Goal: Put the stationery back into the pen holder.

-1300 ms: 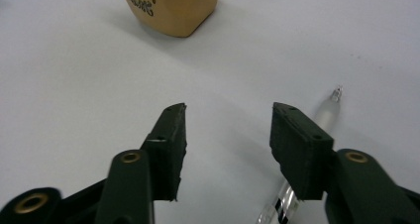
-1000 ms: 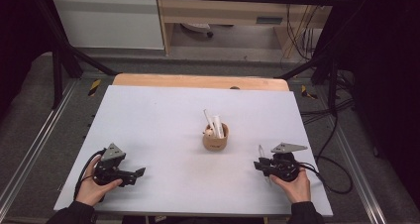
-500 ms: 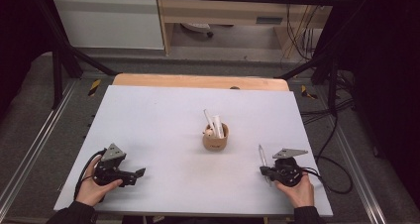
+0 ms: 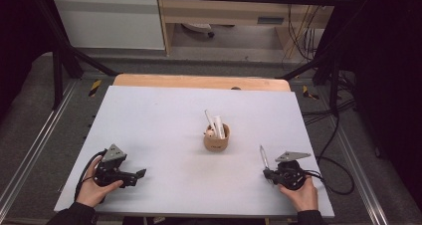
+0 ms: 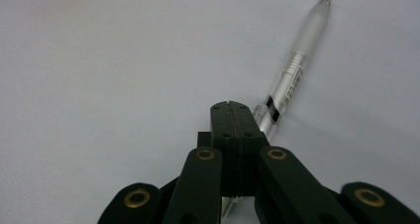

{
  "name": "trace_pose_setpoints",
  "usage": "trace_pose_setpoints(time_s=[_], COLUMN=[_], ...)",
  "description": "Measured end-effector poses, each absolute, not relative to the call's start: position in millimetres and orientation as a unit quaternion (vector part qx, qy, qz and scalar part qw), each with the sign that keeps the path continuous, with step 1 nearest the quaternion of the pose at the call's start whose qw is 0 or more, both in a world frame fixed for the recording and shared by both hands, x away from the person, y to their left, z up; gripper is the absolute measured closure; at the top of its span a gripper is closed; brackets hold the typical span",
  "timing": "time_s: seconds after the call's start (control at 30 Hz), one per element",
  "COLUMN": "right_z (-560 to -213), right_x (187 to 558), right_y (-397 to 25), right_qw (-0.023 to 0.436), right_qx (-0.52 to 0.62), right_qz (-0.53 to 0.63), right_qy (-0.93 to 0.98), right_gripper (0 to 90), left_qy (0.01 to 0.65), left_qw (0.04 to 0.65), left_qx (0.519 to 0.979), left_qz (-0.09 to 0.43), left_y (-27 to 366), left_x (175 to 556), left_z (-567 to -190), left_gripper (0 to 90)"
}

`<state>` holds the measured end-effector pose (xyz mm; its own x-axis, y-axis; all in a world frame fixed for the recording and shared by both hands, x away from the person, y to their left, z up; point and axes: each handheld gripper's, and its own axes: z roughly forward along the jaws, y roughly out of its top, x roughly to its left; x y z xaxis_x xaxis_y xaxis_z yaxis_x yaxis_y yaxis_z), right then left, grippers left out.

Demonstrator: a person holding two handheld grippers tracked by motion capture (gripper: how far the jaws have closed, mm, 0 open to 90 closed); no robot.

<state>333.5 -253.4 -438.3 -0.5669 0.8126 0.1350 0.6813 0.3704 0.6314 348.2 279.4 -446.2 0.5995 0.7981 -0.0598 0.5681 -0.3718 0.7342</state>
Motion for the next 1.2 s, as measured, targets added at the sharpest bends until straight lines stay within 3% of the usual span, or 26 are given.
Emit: trace_pose_setpoints(time_s=[1.2], right_z=[-439.9], right_x=[335.2], right_y=[-277.6], right_qw=[0.144], right_qx=[0.457], right_qz=[0.324], right_qy=[0.816], right_gripper=[87.6], left_qy=[0.419], left_qw=[0.37], left_qx=[0.815], left_qz=[0.154], left_y=[278.5], left_x=[348.4], left_z=[-446.3], left_gripper=[4.1])
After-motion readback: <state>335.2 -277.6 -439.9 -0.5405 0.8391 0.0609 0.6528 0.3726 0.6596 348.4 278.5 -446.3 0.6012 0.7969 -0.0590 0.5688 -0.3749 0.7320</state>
